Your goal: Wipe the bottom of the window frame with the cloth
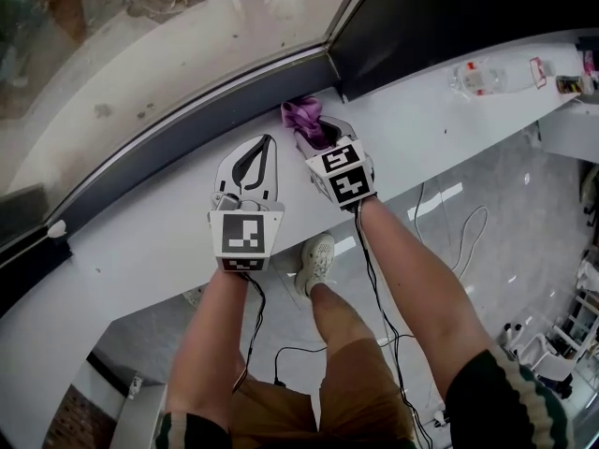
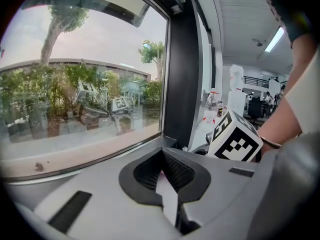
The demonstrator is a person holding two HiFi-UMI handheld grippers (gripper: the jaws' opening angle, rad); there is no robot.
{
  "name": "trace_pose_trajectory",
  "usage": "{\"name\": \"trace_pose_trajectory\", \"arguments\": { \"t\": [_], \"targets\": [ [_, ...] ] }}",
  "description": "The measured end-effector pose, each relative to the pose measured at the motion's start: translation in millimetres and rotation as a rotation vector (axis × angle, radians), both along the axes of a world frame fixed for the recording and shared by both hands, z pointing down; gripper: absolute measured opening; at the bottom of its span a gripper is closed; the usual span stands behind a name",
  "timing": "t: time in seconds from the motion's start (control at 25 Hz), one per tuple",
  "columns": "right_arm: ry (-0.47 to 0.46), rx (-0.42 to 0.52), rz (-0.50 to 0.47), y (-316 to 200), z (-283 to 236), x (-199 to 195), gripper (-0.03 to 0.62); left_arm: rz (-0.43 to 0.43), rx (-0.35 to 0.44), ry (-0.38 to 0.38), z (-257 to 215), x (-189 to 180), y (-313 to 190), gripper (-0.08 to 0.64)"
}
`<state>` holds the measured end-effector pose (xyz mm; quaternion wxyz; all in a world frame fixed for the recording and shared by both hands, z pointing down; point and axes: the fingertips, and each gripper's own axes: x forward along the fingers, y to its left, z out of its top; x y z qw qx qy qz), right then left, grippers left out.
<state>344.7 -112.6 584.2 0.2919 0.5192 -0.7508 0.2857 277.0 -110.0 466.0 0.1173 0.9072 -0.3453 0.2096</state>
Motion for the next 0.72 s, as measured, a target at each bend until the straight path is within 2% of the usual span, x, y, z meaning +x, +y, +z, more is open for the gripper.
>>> {"name": "trace_pose_trajectory", "arguments": {
  "t": [0.24, 0.48, 0.72],
  "targets": [
    [0.040, -0.015, 0.054, -1.0, 4.3, 46.3, 0.160, 0.031, -0.018, 0.021, 3.7, 40.2, -1.0, 0.005],
    [0.071, -0.039, 0.095, -1.1, 3.8, 69.9, 0.160, 0.031, -0.031, 0.033, 5.8, 57.1, -5.5, 0.005],
    [0.061, -0.052, 0.054, 3.3, 4.3, 69.4, 0.160, 0.057, -0.049, 0.033, 8.0, 70.2, -2.9, 0.005]
  ]
}}
